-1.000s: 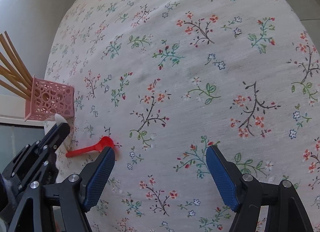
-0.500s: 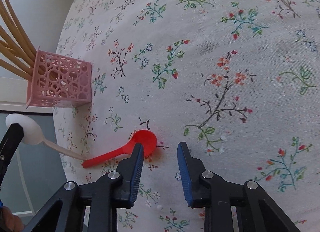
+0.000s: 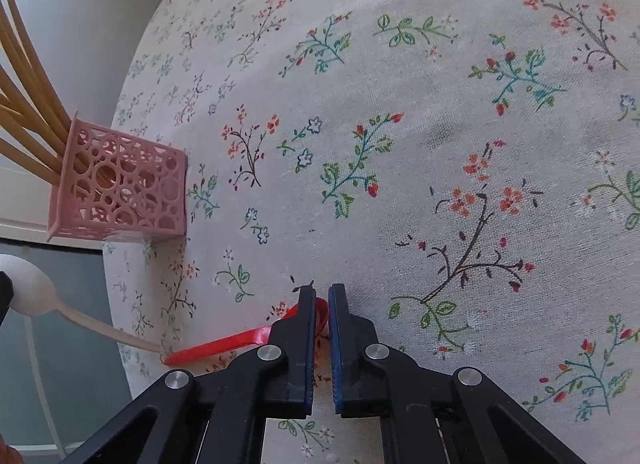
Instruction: Organize utensils
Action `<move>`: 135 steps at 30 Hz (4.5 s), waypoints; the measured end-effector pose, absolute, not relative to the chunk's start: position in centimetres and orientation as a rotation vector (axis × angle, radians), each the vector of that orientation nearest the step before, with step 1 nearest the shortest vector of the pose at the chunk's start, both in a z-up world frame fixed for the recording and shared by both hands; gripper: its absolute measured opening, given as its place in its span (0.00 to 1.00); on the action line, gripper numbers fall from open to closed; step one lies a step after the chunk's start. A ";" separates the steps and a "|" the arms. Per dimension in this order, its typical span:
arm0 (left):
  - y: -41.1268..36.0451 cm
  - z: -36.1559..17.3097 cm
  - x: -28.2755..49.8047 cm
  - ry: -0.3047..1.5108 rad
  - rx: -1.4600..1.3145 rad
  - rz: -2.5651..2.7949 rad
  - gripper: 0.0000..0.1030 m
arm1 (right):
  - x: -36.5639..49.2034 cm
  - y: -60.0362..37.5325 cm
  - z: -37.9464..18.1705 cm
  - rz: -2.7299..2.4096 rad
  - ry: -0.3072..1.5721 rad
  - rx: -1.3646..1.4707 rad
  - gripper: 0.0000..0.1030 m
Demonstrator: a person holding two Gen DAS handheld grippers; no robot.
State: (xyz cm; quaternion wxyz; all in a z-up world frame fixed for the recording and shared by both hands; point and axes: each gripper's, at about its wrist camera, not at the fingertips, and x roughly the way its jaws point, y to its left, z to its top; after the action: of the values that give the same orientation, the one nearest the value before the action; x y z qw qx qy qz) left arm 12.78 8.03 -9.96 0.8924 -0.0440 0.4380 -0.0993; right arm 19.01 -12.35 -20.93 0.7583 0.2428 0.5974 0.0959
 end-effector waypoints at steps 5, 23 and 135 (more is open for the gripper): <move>8.9 -7.1 11.6 0.804 -0.130 -0.204 0.03 | 17.8 -12.0 -16.2 0.220 1.171 0.424 0.04; 11.0 -2.8 13.4 0.396 -0.251 -0.246 0.03 | 14.9 -9.3 -5.7 0.265 0.846 0.225 0.03; -0.1 5.1 -9.0 0.546 0.028 0.012 0.99 | -10.1 -13.8 10.8 -0.176 0.531 -0.027 1.00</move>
State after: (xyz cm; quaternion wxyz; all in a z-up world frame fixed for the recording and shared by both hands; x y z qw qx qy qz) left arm -9.03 -0.14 5.11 0.9629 0.0140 0.2696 0.0059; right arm -10.12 -13.83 10.83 0.9610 -0.0133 0.2621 -0.0867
